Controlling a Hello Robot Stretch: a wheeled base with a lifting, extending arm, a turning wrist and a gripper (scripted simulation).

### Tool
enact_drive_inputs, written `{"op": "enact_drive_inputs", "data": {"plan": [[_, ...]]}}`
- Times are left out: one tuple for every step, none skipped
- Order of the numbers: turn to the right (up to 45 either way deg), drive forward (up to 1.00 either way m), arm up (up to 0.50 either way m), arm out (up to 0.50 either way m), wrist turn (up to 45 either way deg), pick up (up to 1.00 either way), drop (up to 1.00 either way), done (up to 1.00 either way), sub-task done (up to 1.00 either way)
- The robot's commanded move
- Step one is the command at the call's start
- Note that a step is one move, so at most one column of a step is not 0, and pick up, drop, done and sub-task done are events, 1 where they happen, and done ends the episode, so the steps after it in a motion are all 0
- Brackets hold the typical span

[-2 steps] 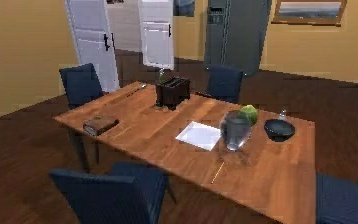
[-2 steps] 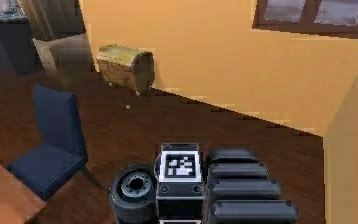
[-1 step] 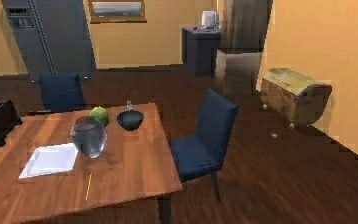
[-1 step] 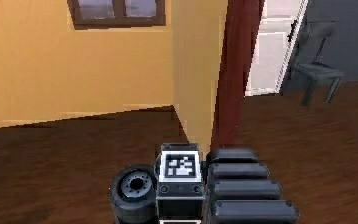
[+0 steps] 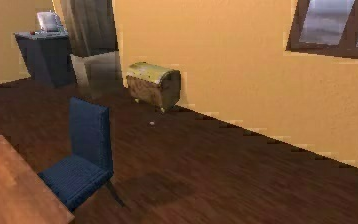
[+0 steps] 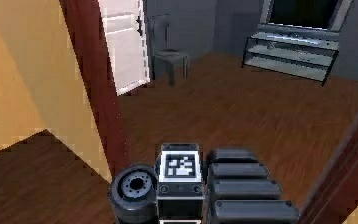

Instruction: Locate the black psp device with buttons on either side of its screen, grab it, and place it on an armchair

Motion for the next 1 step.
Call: {"op": "enact_drive_inputs", "data": {"plan": [[0.0,1.0,0.0,0.0,0.0,0.0,0.0,0.0,0.0]]}}
